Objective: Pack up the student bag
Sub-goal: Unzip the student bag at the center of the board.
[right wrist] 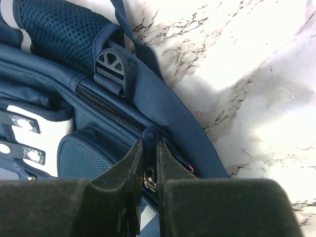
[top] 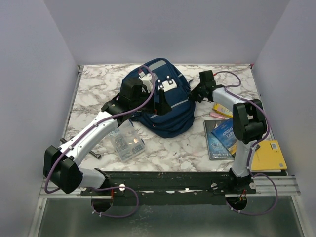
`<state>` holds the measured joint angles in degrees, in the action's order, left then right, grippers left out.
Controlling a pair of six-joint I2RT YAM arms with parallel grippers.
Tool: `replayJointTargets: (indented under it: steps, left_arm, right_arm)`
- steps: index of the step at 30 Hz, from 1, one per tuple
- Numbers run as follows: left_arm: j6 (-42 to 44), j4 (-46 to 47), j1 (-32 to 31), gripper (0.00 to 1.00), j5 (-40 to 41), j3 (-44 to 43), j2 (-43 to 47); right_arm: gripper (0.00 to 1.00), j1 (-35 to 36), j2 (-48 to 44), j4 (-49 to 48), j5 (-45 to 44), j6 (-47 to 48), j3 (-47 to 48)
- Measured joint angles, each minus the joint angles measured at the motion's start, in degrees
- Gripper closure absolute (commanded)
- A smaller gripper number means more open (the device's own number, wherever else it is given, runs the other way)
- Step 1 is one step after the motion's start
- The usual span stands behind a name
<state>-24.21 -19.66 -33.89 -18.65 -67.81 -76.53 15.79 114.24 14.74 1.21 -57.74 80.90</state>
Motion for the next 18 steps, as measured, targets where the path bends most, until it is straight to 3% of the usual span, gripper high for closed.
replayJointTargets:
  steps: [2, 18]
  left_arm:
    - [0.0, -0.02, 0.0, 0.01, 0.0, -0.02, -0.2]
    - [-6.71, -0.92, 0.94, 0.13, -0.98, -2.78, -18.93]
  right_arm:
    - [0.99, 0.0, 0.0, -0.13, 0.0, -0.28, -0.2]
    - [0.99, 0.07, -7.65, -0.37, -1.49, 5.53, -7.61]
